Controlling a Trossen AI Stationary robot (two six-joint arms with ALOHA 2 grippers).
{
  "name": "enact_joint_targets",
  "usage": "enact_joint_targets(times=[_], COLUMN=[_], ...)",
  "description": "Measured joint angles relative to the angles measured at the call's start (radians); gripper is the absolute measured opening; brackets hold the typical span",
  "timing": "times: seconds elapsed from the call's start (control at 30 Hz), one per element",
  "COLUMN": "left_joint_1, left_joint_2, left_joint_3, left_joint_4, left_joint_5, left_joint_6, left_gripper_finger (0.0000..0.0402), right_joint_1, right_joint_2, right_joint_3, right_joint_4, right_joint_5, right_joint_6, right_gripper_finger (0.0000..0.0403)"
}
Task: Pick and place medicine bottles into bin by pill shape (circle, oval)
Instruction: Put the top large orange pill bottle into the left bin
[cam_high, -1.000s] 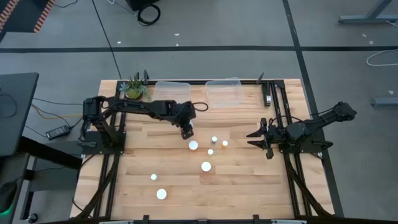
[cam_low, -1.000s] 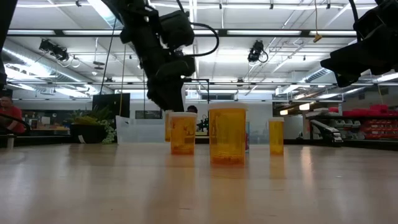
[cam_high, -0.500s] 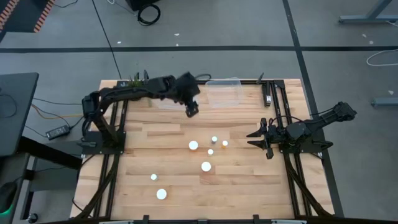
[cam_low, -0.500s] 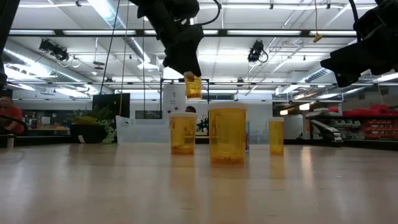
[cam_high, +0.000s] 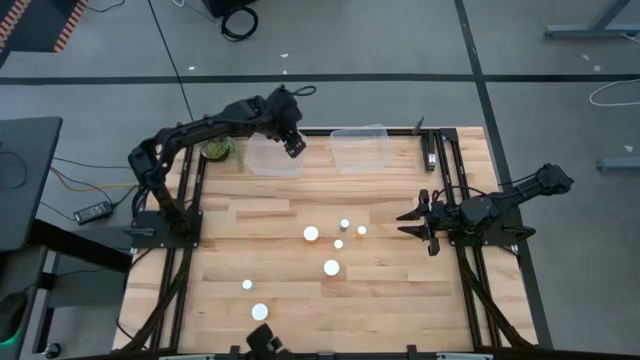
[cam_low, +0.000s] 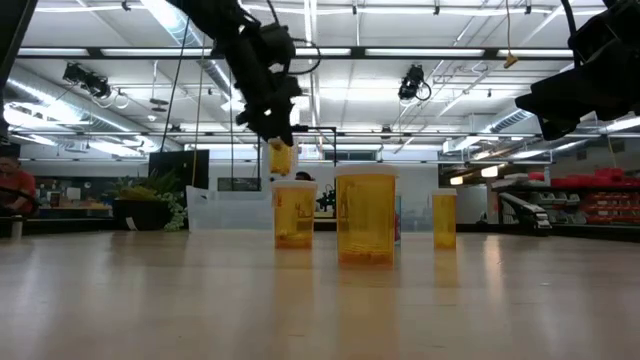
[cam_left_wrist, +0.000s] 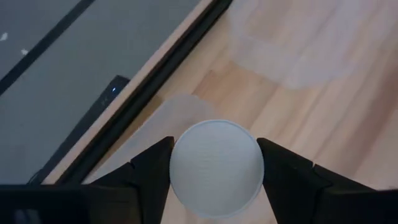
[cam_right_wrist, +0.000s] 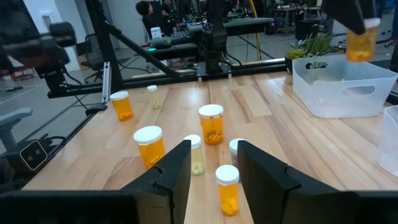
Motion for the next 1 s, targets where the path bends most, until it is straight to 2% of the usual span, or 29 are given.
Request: enact_joint_targets(times=[0.2, 0.37, 0.63, 0.83, 1.0], left_joint_1=[0.041, 0.066, 0.051, 0.017, 0.014], left_joint_2=[0.008, 0.008, 0.074, 0.157, 0.172], left_joint_3=[-0.124, -0.185, -0.196, -0.196, -0.194], left_joint_4=[0.126, 0.237, 0.287, 0.326, 0.341], left_joint_5=[0.001, 0.009, 0.024, 0.017, -0.001], left_joint_6=[-0.017, -0.098, -0.226, -0.205, -0.167], left_gripper_finger=[0.0227, 0.0225, 0.0229, 0.0226, 0.0231], right_joint_1=[0.0, 0.0, 0.0, 0.0, 0.0], right_joint_2=[0.0, 0.0, 0.0, 0.0, 0.0], right_joint_3=[0.0, 0.0, 0.0, 0.0, 0.0], right_joint_4=[0.0, 0.0, 0.0, 0.0, 0.0], right_joint_5=[0.0, 0.0, 0.0, 0.0, 0.0], right_joint_6=[0.0, 0.0, 0.0, 0.0, 0.0], right_gripper_finger=[0.0138, 0.0138, 0.0138, 0.0138, 0.0138])
